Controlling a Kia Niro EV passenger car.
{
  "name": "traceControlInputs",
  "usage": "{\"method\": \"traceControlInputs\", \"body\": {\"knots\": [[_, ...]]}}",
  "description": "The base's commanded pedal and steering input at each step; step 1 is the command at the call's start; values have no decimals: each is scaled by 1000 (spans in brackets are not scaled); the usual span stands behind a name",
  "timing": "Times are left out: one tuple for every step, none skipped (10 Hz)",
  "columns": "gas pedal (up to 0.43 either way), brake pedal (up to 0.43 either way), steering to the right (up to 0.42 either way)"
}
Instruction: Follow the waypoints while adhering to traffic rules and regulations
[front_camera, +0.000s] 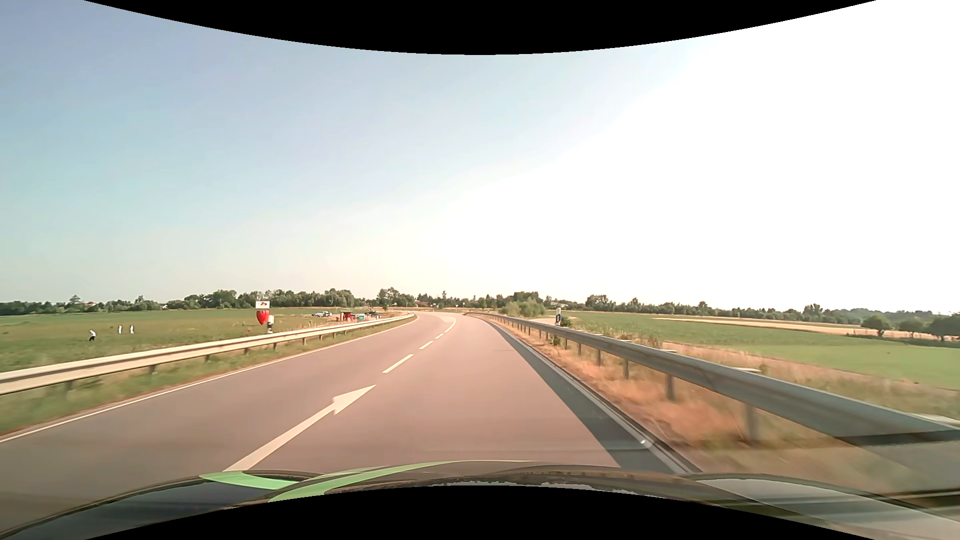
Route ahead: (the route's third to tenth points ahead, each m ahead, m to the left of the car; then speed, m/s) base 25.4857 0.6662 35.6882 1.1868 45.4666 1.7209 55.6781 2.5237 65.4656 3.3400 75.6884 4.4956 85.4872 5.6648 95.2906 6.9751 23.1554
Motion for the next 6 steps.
{"method": "traceControlInputs", "body": {"knots": [[220,0,-6],[220,0,-6],[220,0,-6],[220,0,-6],[220,0,-6],[220,0,-6]]}}
